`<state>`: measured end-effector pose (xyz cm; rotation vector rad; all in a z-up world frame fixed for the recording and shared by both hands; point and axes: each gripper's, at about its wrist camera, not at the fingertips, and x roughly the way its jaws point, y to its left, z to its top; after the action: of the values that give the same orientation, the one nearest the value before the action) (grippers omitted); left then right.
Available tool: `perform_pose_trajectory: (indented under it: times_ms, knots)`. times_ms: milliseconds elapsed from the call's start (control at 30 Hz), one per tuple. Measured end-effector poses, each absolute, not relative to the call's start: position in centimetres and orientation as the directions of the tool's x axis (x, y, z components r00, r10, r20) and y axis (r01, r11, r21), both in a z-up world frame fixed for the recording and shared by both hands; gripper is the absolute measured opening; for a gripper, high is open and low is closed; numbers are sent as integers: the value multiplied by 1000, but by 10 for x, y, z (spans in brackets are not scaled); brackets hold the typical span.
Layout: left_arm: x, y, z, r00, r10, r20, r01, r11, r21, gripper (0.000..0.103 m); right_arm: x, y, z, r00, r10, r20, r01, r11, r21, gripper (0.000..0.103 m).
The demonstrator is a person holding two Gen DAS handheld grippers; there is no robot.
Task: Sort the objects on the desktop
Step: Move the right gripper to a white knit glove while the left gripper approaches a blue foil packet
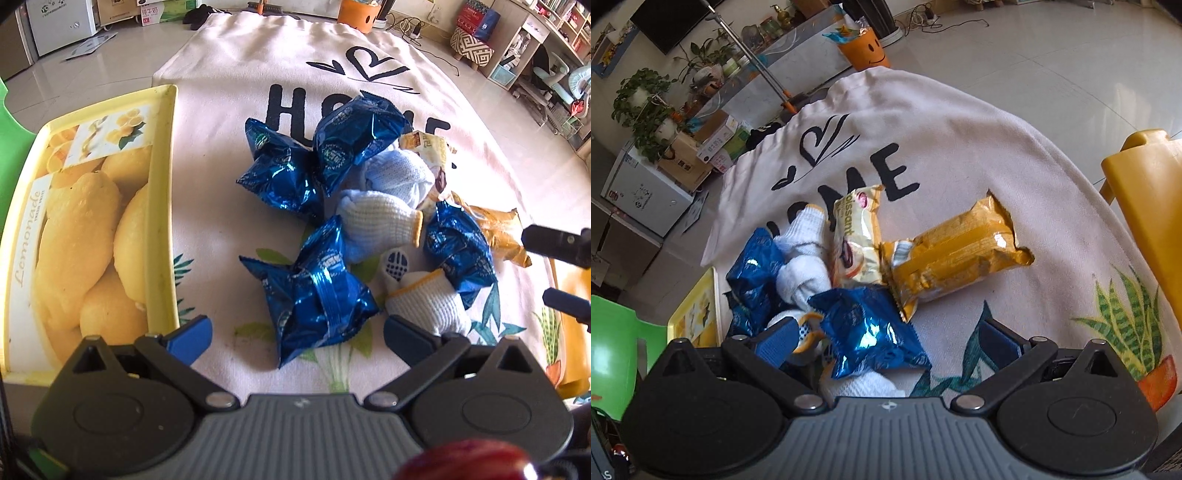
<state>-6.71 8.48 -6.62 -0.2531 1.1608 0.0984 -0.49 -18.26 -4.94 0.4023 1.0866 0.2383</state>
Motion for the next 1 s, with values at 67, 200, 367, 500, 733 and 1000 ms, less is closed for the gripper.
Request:
perform_pose_trajectory:
  times_ms: [67, 200, 367, 500, 733, 1000]
  knots:
    - [-71, 84, -66, 396, -52, -917, -211, 966, -146, 103, -13, -179, -52, 429, 384, -817, 1, 905, 426, 103]
    - [-79, 86, -69, 382, -63, -922, -244, 955, -167, 103, -23, -173, -54, 395, 417, -818, -36, 897, 440, 103]
    - [-89, 81, -72, 366, -18, -930, -235, 966, -111, 103, -31, -171, -62, 366, 455, -812, -30, 878, 478, 103]
    - [-97, 84, -72, 366, -16, -930, -240, 964, -111, 103, -33, -168, -66, 346, 457, -819, -32, 878, 477, 103]
    - [-111, 84, -70, 362, -24, -932, -252, 960, -123, 102, -33, -169, -67, 353, 456, -817, -9, 875, 485, 103]
    - [-112, 79, -54, 399, -39, -916, -221, 965, -137, 103, -30, -170, -72, 337, 463, -820, 22, 867, 499, 101]
